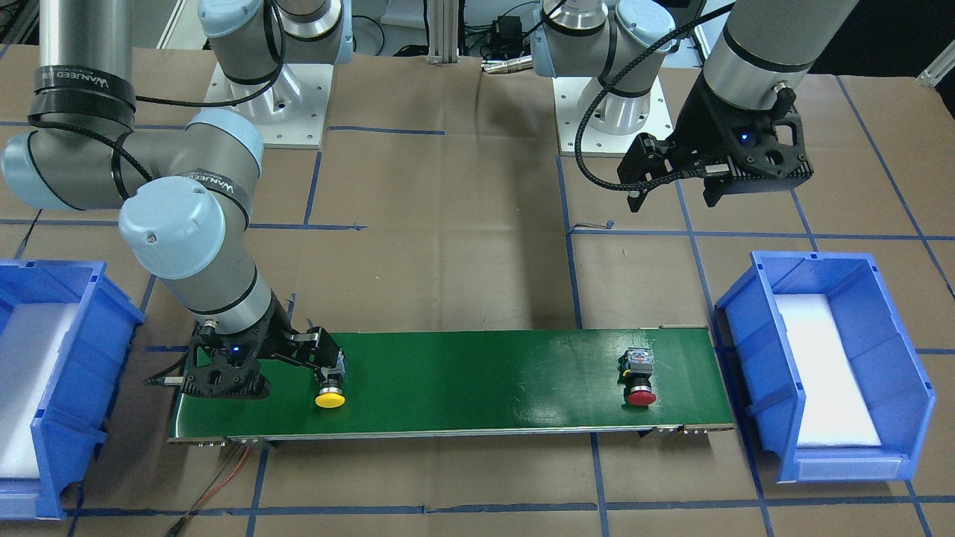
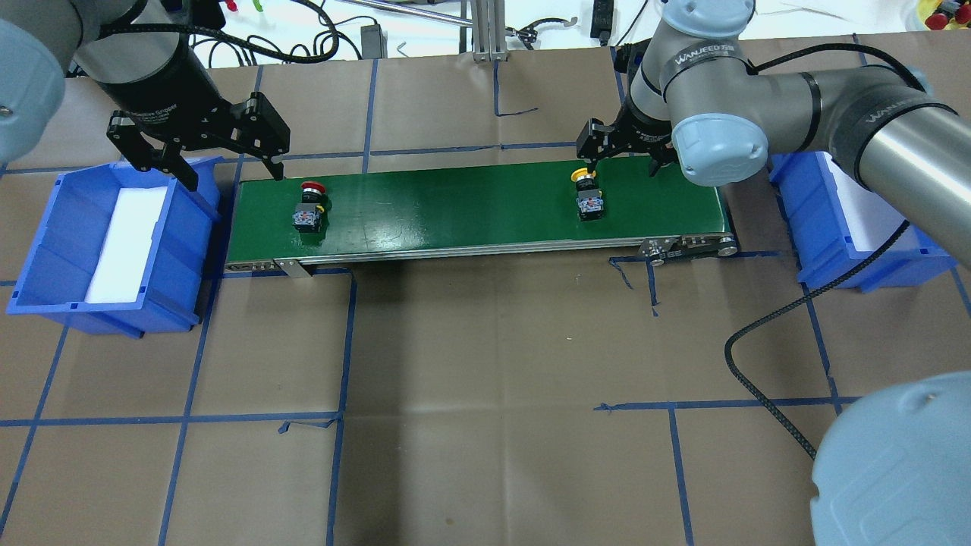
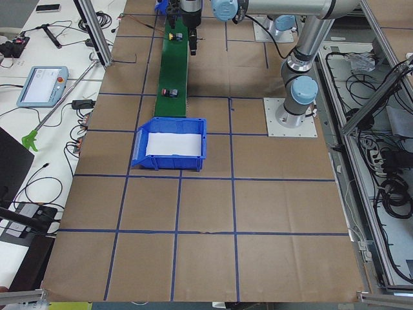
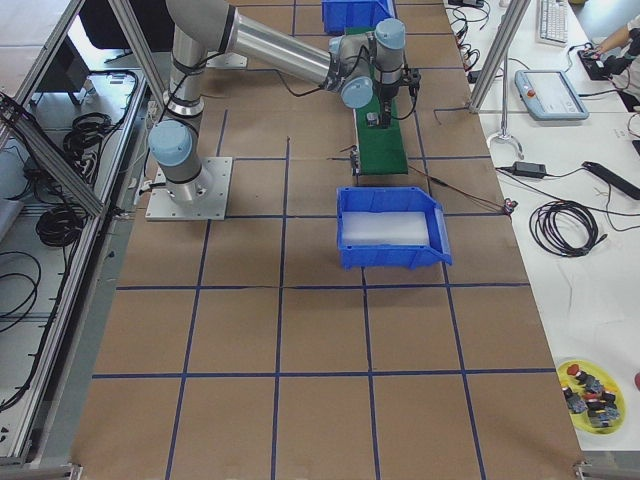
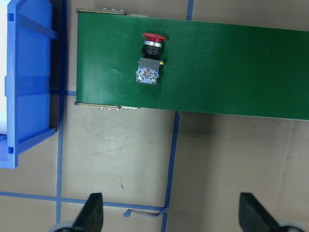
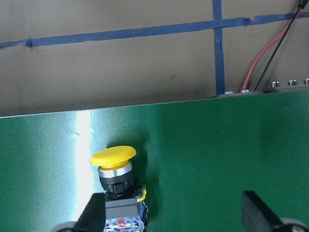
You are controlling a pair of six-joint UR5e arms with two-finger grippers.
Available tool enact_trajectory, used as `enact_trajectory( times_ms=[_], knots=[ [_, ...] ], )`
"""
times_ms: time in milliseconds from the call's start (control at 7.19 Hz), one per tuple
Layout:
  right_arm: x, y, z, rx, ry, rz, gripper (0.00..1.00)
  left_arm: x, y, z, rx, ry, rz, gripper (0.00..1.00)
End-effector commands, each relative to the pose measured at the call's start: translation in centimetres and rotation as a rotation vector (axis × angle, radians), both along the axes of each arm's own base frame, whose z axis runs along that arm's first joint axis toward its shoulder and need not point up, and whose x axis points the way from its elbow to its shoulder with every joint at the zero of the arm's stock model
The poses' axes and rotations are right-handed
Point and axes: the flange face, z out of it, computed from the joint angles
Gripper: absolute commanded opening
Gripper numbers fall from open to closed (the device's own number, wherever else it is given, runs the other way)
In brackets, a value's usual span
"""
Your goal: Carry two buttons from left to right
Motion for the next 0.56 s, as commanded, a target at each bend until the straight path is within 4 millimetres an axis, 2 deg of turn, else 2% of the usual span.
enact_trajectory(
  times_ms=[0,278,417],
  knots=[
    [0.8,0.0,-1.9,0.036,0.003,0.01,1.0,-0.1,0.6,-0.9,0.012,0.001,0.005,1.0],
    [1.0,-0.2,-3.1,0.053,0.005,0.013,1.0,-0.1,0.1,-1.7,0.022,0.005,0.011,1.0],
    [0.9,-0.3,-3.4,0.057,0.016,0.012,0.97,-0.1,-0.5,-2.1,0.019,0.006,0.017,1.0]
  ],
)
